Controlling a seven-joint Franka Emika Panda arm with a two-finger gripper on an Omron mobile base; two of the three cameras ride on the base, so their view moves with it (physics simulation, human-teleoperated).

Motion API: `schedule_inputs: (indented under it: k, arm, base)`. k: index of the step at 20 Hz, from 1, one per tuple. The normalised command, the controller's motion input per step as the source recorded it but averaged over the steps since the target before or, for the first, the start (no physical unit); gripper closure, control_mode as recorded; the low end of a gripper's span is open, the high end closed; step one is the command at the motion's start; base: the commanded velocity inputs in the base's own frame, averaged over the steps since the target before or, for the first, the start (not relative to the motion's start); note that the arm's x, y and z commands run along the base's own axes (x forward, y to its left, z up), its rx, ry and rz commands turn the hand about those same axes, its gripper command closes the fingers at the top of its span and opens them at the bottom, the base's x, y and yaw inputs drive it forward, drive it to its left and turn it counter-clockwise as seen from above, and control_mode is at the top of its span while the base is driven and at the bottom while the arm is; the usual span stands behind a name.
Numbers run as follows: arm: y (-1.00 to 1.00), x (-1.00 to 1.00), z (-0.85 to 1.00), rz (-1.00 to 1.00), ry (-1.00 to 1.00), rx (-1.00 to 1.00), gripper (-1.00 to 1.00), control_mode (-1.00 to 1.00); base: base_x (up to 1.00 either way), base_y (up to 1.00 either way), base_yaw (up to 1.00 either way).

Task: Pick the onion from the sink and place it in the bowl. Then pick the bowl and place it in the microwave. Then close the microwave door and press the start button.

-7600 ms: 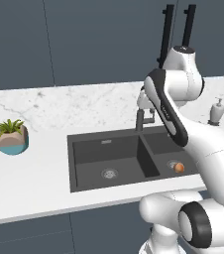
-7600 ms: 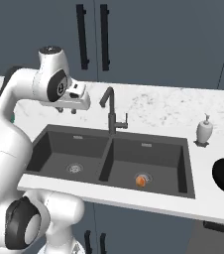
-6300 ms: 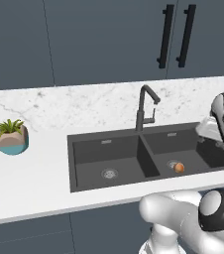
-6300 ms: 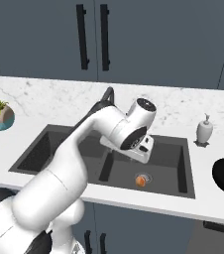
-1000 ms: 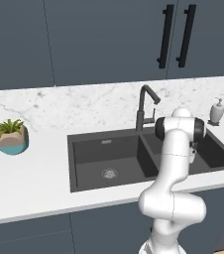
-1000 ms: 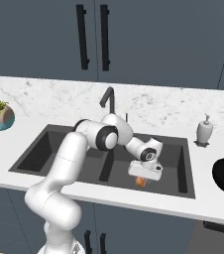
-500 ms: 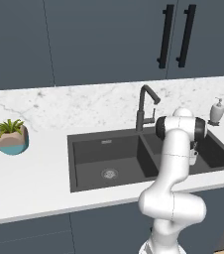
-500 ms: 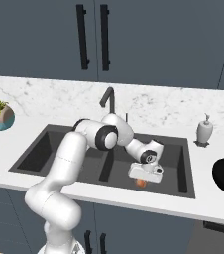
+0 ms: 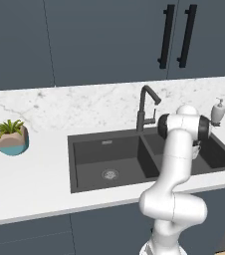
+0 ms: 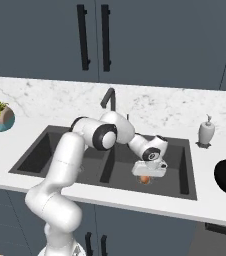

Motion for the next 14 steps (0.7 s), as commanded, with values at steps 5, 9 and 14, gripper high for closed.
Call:
schedule_inputs:
  k: [5,9,14]
  arm:
    - [-0.33,-0.54,1.00,0.13,-0.23,0.00,1.00,-1.00]
    - [-0.32,-0.66,1.00,0.08,-0.16,0.00,1.00,-1.00]
    - [-0.37,-0.54,1.00,0.01,-0.06,0.00,1.00,-1.00]
  base:
    - [0.00,0.00,0.00]
    - [0.00,0.00,0.00]
    - [0.00,0.00,0.00]
